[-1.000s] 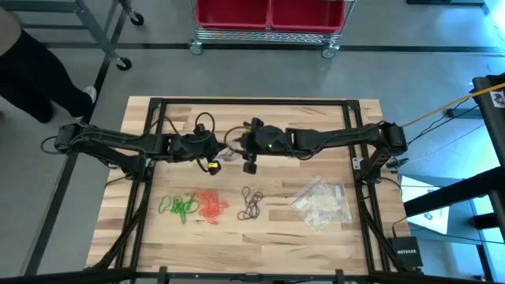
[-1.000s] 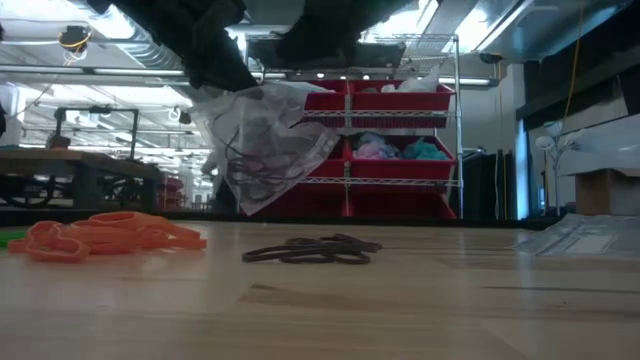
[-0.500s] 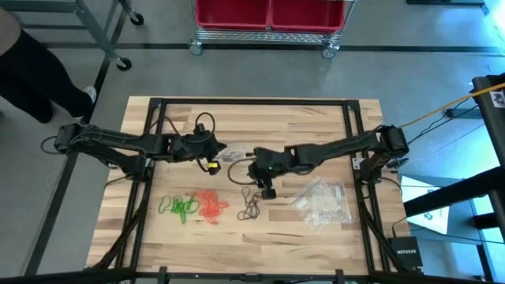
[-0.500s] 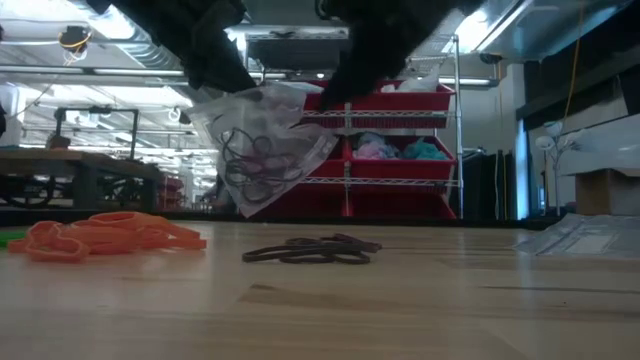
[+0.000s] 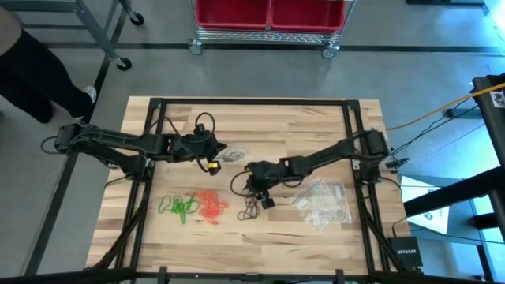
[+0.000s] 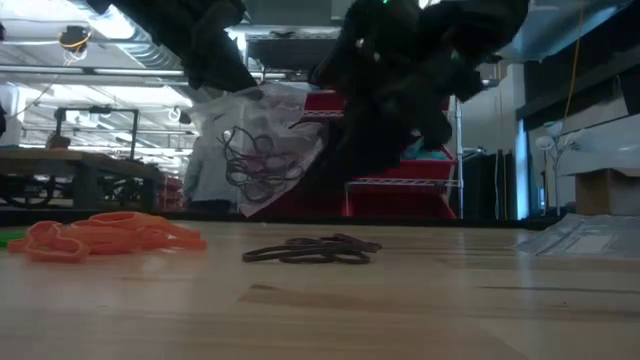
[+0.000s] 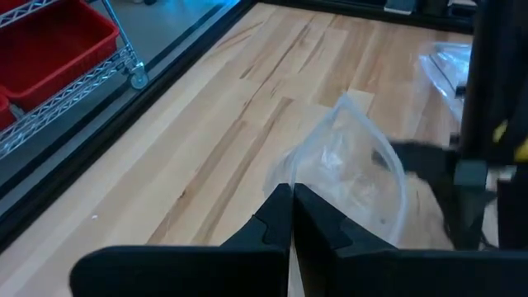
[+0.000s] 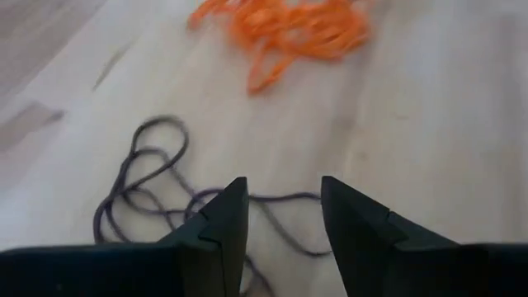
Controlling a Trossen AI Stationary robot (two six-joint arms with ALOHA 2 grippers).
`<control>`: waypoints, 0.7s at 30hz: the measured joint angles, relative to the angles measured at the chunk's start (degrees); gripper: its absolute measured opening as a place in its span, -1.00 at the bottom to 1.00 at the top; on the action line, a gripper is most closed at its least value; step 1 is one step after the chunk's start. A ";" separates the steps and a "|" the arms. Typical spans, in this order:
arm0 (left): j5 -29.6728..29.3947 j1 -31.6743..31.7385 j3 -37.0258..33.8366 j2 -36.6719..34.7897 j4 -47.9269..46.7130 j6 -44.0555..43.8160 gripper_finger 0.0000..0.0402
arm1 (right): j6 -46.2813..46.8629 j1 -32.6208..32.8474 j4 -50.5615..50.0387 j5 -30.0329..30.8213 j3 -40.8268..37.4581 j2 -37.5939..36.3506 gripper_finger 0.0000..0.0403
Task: Sort rubber bands
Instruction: Put the black rubber band into the transparent zip bag
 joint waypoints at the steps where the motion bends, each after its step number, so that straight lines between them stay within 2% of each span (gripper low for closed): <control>1: -0.01 0.00 0.00 0.00 -0.04 -0.44 -1.00 | -0.54 0.02 -0.21 -0.71 0.56 1.47 -0.27; 9: -0.02 0.00 0.00 0.01 -0.19 -0.77 -1.00 | -0.73 -1.17 -1.11 -2.04 5.18 8.47 -0.33; 19: 0.00 -0.04 0.02 0.01 -0.05 -0.76 -1.00 | -5.64 -1.93 -4.40 -2.55 6.36 8.66 -0.92; 21: 0.00 -0.04 0.02 0.01 -0.08 -0.76 -1.00 | -5.43 -1.93 -5.71 -2.41 7.32 8.69 -0.98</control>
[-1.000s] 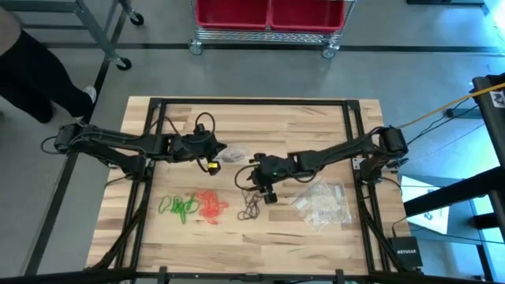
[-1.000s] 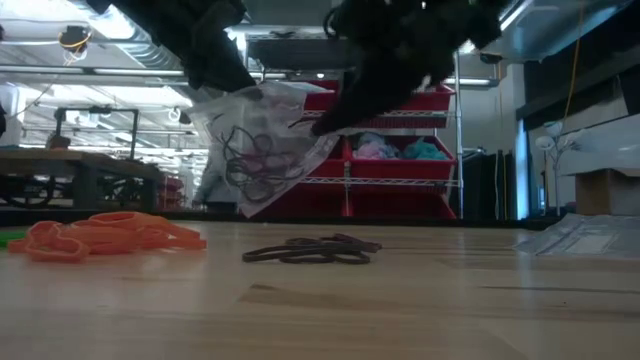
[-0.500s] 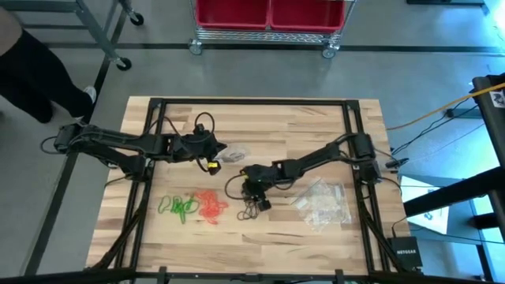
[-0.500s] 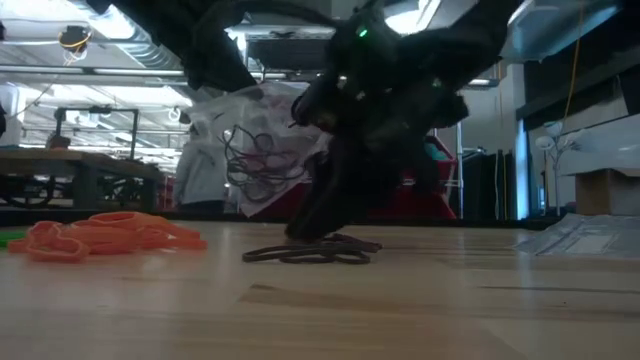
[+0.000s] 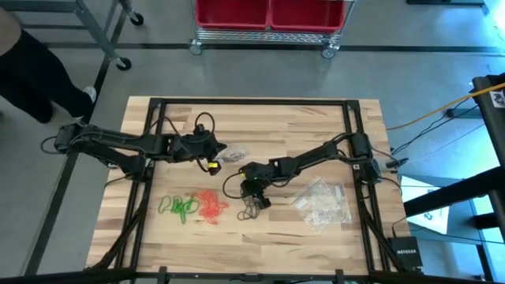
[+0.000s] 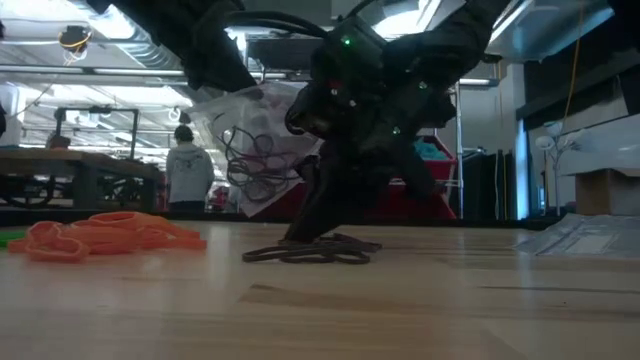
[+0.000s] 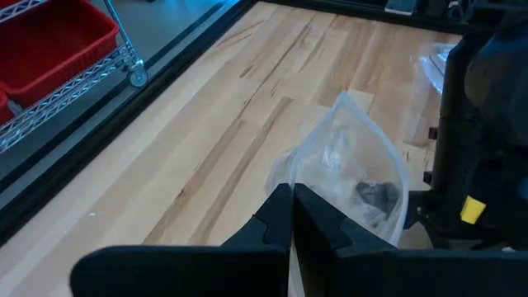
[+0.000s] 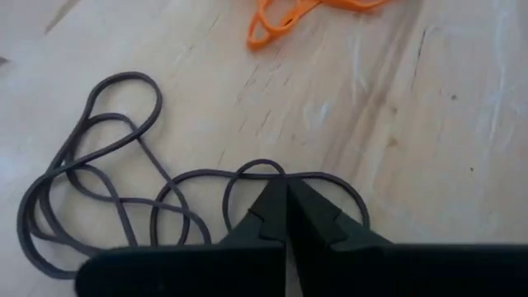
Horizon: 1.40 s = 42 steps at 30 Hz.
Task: Sort rubber bands
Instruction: Put the black rubber band into the transparent zip bag
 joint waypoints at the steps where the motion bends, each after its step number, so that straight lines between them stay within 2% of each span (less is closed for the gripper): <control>1: 0.00 0.00 0.00 0.00 -0.01 0.00 -1.00 | 0.32 0.00 -0.96 0.17 0.57 -0.03 -0.97; 5: 0.00 0.00 0.00 0.00 -0.03 0.04 -1.00 | 0.53 -0.01 -6.02 1.37 2.28 -1.98 -0.98; 9: -0.02 0.00 0.00 0.00 0.00 0.04 -1.00 | 0.58 0.00 -10.28 3.44 3.61 -7.24 -0.99; 14: 0.00 0.00 0.00 0.00 -0.05 0.17 -1.00 | 0.60 0.00 -11.73 5.35 3.61 -14.58 -0.99; 20: 0.00 0.00 0.00 0.00 0.06 0.20 -1.00 | 0.31 0.00 -11.58 10.55 3.61 -22.77 -1.00; 27: 0.00 0.00 0.00 0.00 0.17 0.22 -1.00 | 0.30 -0.61 -3.11 17.86 3.63 -28.69 -1.00; 33: 0.00 0.00 -0.01 0.00 0.19 0.21 -1.00 | 0.98 -3.40 7.32 18.59 3.64 -28.66 -1.00; 42: -0.02 0.02 0.00 0.00 0.21 0.22 -1.00 | 3.90 -7.05 12.20 18.66 3.65 -28.37 -1.00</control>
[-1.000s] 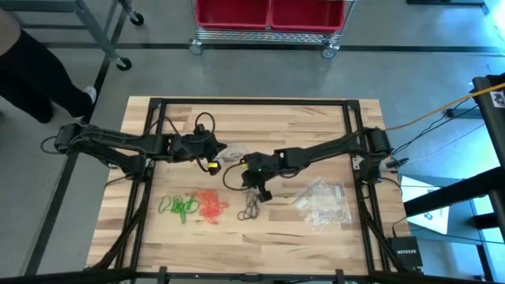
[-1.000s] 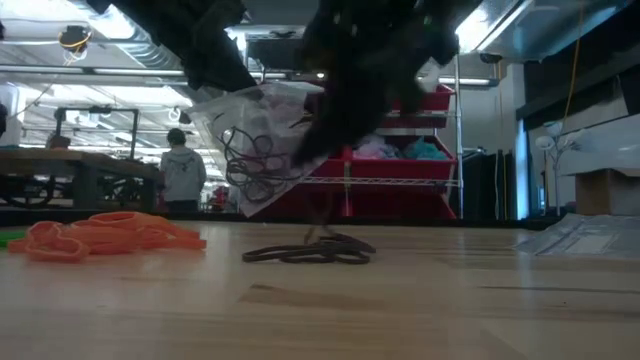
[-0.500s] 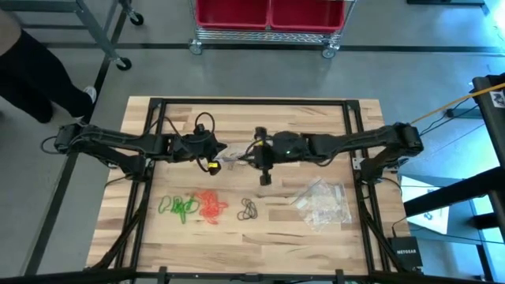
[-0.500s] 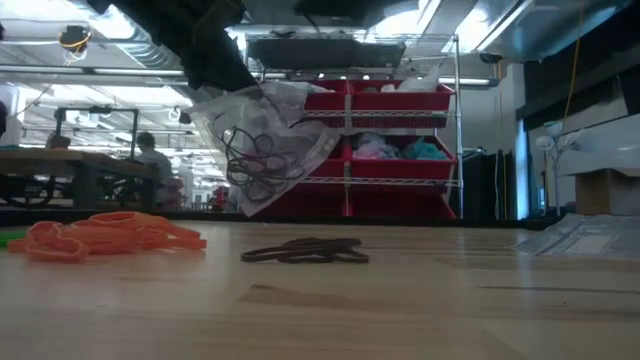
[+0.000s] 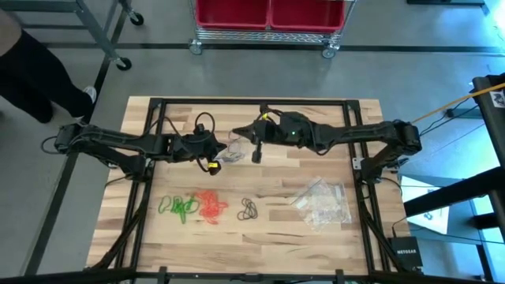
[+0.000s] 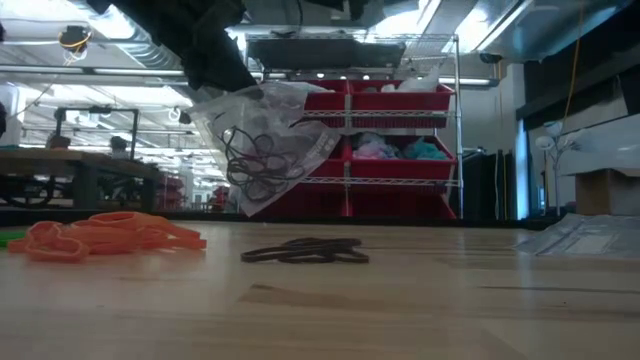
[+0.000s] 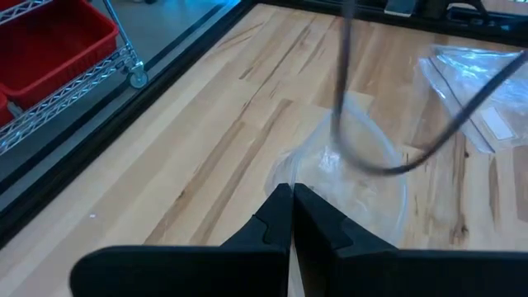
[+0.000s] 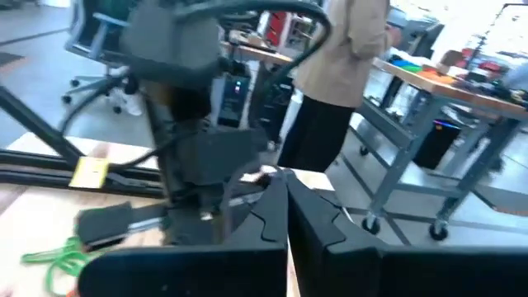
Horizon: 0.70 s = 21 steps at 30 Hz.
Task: Sort rubber bands
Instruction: Put the black rubber band into the transparent zip bag
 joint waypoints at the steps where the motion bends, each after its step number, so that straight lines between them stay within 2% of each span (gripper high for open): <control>1: 0.01 0.00 0.00 0.00 -0.05 0.00 -1.00 | -0.04 -0.27 -0.01 0.10 0.00 0.12 -1.00; 15: 0.00 0.02 0.00 0.00 0.20 0.00 -1.00 | 0.83 -0.43 0.92 -0.14 0.00 5.80 -1.00; 21: 0.00 0.02 0.00 0.00 0.15 0.00 -1.00 | 1.15 -0.43 -2.60 -0.14 -0.02 6.73 -1.00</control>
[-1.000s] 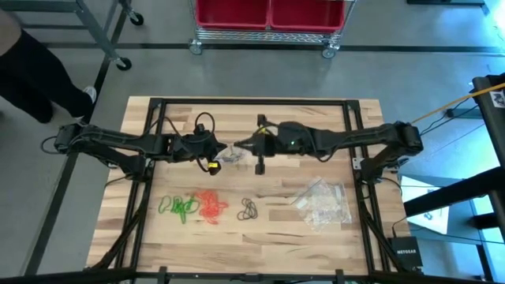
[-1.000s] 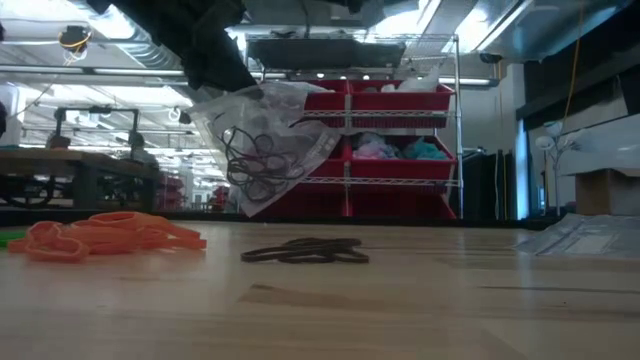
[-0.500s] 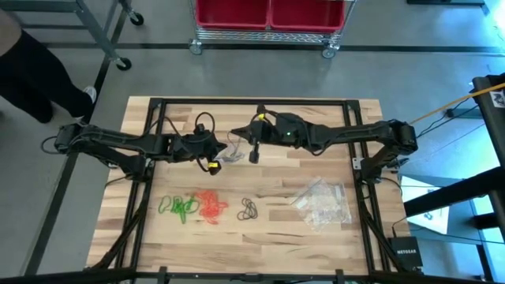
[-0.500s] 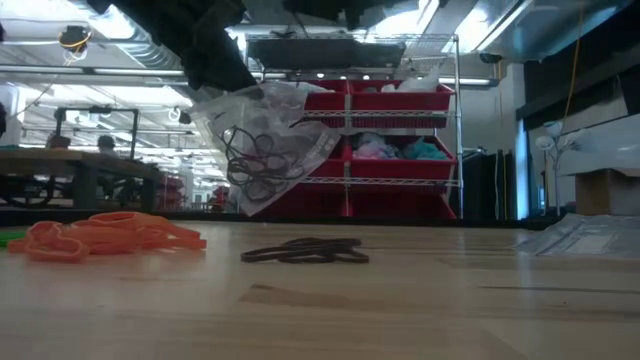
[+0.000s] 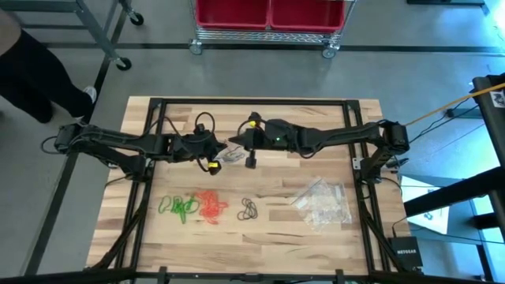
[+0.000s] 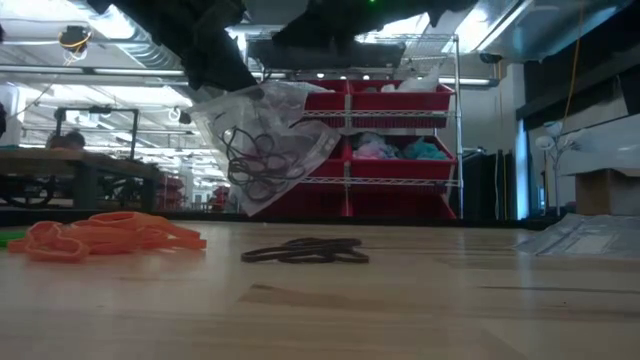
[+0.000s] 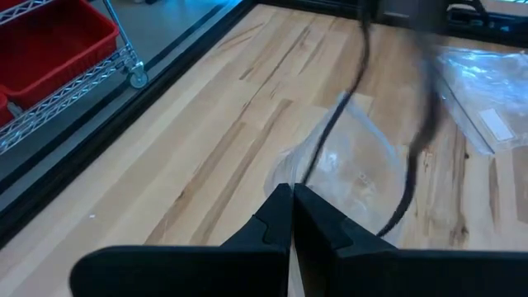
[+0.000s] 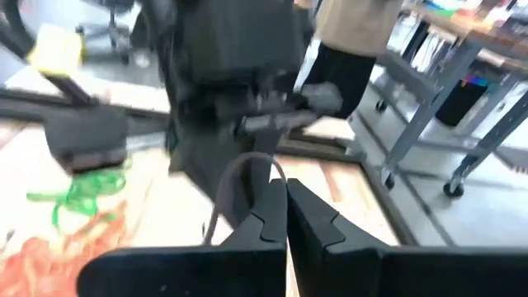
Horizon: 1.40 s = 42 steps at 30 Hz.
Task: Sort rubber bands
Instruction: Put the black rubber band into the transparent zip bag
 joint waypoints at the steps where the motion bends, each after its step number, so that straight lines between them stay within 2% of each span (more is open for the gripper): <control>1: 0.00 0.00 0.00 0.00 0.03 0.00 -1.00 | 0.11 0.00 -0.54 0.00 0.00 0.36 -1.00; 6: 0.00 0.00 0.00 -0.02 0.11 0.00 -1.00 | 3.74 0.00 -0.99 0.34 -0.04 0.84 -0.92; 16: 0.00 0.00 0.00 -0.02 0.05 0.00 -1.00 | 5.85 0.00 -0.12 0.42 -0.02 0.24 -0.23; 18: -0.01 0.00 0.00 -0.02 0.07 0.00 -1.00 | 5.81 0.02 -1.99 -0.15 -0.02 -1.27 -0.15; 20: 0.00 0.00 0.00 -0.02 0.03 0.00 -1.00 | 5.88 0.02 -5.13 -3.17 0.04 -3.02 -0.10; 26: 0.00 0.00 0.00 -0.02 0.04 0.24 -1.00 | 7.12 1.96 -17.56 -14.17 -0.30 -5.15 -0.10; 29: 0.00 -0.01 0.00 -0.02 0.07 0.24 -1.00 | 4.71 4.00 -19.29 -17.62 -2.52 -3.60 -0.13; 36: 0.00 0.00 0.00 -0.02 0.00 0.14 -1.00 | -1.46 8.41 -18.03 -17.68 -5.86 3.60 -0.20; 42: 0.00 0.00 0.00 -0.02 -0.04 -0.46 -1.00 | 1.47 9.18 -15.01 -17.63 -5.95 11.53 -0.28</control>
